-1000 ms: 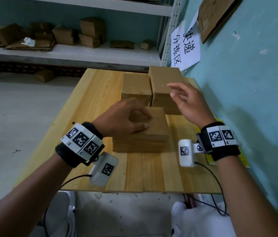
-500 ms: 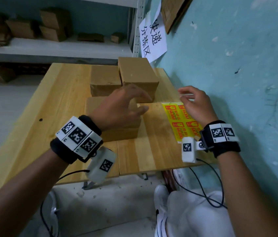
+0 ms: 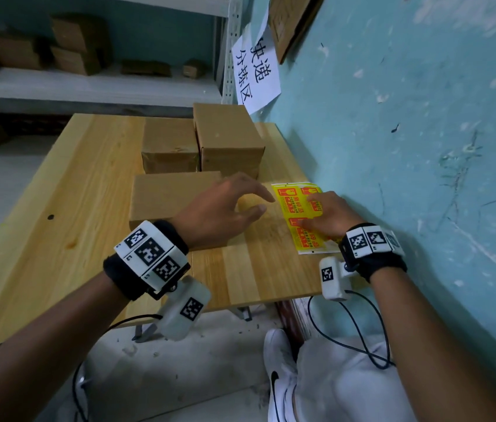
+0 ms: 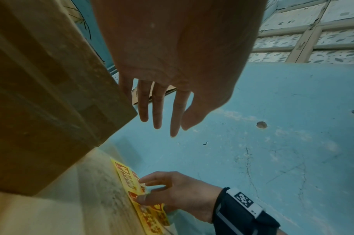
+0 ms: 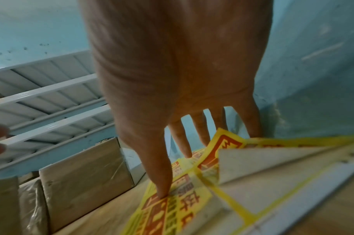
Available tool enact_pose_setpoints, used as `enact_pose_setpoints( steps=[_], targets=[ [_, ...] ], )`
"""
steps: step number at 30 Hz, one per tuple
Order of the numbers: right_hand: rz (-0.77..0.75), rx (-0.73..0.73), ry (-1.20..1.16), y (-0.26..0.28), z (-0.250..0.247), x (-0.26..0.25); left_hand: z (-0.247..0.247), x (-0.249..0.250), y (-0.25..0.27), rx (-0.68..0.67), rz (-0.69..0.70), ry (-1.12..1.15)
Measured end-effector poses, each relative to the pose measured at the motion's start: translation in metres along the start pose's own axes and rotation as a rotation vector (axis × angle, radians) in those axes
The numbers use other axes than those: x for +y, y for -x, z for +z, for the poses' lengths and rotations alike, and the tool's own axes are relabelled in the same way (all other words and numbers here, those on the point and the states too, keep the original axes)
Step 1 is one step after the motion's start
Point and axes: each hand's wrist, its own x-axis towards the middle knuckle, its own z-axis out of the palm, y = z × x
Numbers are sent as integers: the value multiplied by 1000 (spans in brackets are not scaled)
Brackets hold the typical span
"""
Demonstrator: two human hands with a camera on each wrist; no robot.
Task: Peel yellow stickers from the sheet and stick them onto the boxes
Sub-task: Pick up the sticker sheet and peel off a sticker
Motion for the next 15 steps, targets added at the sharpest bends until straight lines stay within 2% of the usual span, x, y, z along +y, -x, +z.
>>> enact_pose_setpoints(
  steps=[10, 15],
  targets=[
    [88, 5, -68, -6, -4, 7, -5, -1, -7, 25, -22, 29],
    [56, 126, -205, -6, -11, 7, -10, -1, -6, 32, -50, 39]
  ],
)
